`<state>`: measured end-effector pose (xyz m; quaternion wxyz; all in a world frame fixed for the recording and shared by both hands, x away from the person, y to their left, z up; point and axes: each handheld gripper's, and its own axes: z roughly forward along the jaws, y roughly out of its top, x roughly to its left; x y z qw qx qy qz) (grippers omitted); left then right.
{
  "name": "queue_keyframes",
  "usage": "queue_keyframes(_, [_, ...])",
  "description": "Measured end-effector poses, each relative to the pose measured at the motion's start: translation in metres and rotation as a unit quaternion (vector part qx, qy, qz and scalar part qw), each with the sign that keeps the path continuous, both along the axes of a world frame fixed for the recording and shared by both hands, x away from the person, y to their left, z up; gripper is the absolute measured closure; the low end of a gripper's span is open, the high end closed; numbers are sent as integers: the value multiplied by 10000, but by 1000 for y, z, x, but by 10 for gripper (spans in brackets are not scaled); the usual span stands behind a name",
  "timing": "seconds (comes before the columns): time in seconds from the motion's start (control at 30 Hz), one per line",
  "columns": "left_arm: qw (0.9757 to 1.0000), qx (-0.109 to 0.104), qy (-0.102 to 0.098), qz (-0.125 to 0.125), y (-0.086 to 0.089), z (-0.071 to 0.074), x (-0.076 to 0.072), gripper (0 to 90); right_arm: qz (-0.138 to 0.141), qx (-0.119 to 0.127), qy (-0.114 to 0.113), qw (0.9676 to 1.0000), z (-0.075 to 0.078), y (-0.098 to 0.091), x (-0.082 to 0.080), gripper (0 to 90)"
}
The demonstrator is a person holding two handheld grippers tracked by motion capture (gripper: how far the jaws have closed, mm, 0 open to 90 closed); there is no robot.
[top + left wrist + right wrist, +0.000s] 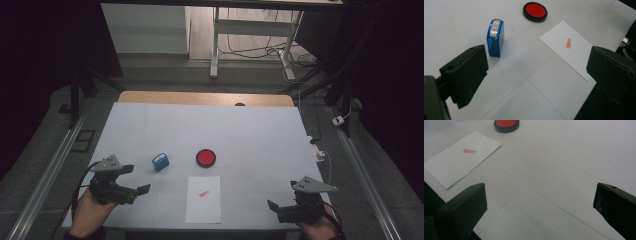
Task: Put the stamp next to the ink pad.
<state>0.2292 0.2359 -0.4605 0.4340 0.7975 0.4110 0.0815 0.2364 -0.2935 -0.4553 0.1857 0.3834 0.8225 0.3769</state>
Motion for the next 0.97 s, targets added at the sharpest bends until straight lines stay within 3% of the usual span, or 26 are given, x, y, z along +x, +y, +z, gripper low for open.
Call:
queue_keyframes(0.33, [9996, -20, -20, 271, 16, -9, -24, 2, -7, -55, 2, 10000, 0, 1, 0, 0])
queue_keyframes(0.87, [9967, 660, 234, 419, 15, -20, -35, 3, 16, -124, 26, 9999, -1, 3, -1, 0])
queue_keyframes(0.97, [9968, 631, 287, 408, 15, -20, -33, 5, 30, -164, 26, 9999, -1, 3, 0, 0])
